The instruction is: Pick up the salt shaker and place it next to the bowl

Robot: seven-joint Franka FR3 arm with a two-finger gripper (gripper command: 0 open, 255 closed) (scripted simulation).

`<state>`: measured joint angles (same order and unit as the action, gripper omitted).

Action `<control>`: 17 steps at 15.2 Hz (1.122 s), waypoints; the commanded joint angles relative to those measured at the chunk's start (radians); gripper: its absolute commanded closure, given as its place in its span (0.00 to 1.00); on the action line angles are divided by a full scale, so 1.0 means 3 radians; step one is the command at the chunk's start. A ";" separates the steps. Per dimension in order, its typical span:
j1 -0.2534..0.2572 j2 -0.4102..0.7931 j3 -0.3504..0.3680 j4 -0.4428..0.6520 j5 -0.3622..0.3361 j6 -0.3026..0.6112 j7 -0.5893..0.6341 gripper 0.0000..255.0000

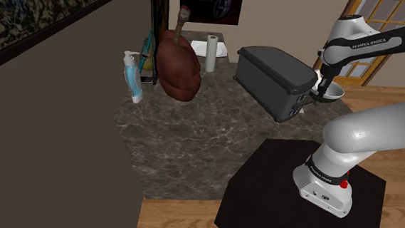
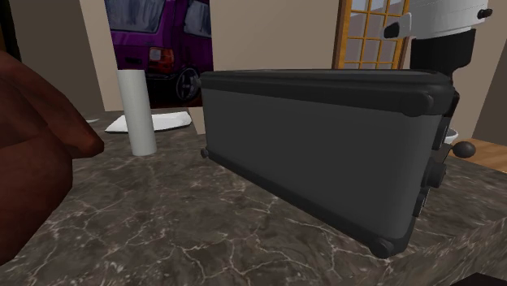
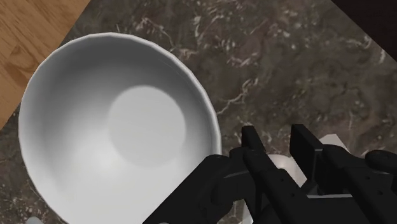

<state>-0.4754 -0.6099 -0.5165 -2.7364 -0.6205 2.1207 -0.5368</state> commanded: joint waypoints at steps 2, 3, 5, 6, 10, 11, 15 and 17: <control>0.0001 0.0005 -0.0002 -0.0003 -0.0002 0.0008 0.0003 1.00; 0.0001 0.0005 -0.0002 -0.0003 -0.0002 0.0008 0.0003 1.00; 0.0001 0.0005 -0.0002 -0.0003 -0.0002 0.0008 0.0003 1.00; 0.0001 0.0005 -0.0002 -0.0003 -0.0002 0.0008 0.0003 0.00; 0.0001 0.0005 -0.0002 -0.0003 -0.0002 0.0008 0.0003 0.00; 0.0001 0.0005 -0.0002 -0.0003 -0.0002 0.0008 0.0003 0.00; 0.0071 -0.0234 0.0211 0.0245 0.0198 -0.0496 -0.0040 0.00; 0.0071 -0.0234 0.0211 0.0245 0.0198 -0.0496 -0.0040 0.00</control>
<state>-0.4541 -0.6744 -0.4561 -2.6676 -0.5638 1.9828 -0.5462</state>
